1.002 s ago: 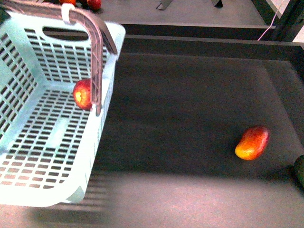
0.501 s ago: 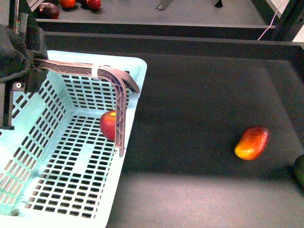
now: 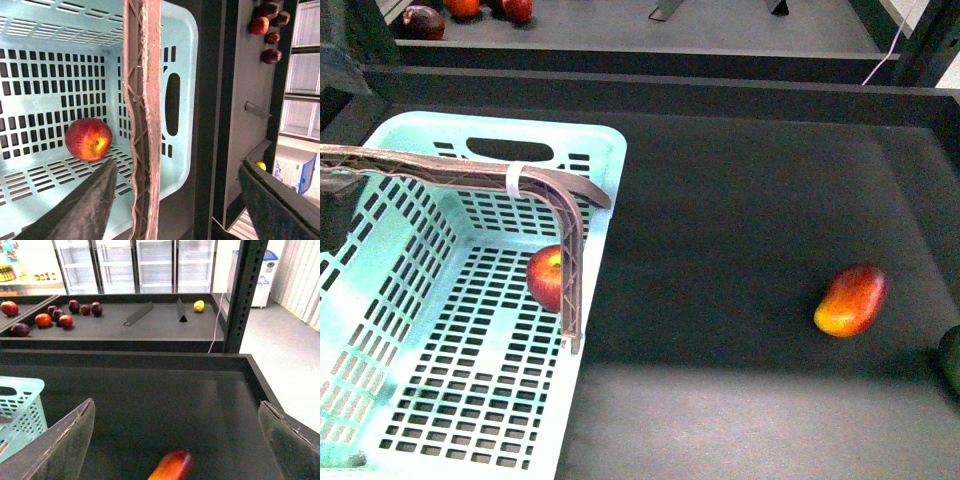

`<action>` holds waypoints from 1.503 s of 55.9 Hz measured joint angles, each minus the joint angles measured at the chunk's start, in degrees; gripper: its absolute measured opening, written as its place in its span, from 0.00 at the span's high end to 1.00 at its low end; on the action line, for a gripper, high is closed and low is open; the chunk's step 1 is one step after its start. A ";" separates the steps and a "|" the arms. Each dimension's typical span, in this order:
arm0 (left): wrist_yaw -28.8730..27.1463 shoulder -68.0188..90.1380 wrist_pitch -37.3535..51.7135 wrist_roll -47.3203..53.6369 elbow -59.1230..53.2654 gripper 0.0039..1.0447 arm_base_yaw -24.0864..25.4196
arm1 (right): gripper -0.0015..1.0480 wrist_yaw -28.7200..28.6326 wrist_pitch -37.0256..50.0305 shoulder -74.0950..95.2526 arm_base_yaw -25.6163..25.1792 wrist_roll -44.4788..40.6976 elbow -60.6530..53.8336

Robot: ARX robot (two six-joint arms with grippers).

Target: Pick apple with right arm and hold basket with left

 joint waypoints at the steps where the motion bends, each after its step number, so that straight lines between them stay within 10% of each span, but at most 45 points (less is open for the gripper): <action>1: -0.50 -1.29 -1.03 -0.33 -0.33 0.21 -0.39 | 0.08 0.00 0.00 0.00 0.00 0.00 0.00; 7: -2.58 -6.97 -5.40 -2.16 -1.70 0.05 -2.21 | 0.08 0.02 0.00 0.00 0.00 0.00 0.00; 18: -1.40 -8.11 0.94 1.81 -4.15 0.10 -2.16 | 0.08 -0.02 0.00 0.00 0.00 0.00 0.00; 28: 6.25 -12.20 47.01 57.66 -23.32 0.42 2.95 | 0.08 0.07 0.00 -0.04 0.00 0.00 0.00; 40: 12.35 -23.41 48.37 94.79 -30.58 0.85 9.42 | 0.08 0.02 0.00 -0.04 0.00 0.00 0.00; 45: 13.97 -26.75 46.58 96.96 -32.02 0.98 10.99 | 0.08 0.02 0.00 -0.04 0.02 0.00 0.00; 84: 24.24 -53.57 27.04 99.16 -37.88 0.98 21.66 | 0.08 0.02 0.00 -0.04 0.00 0.00 0.00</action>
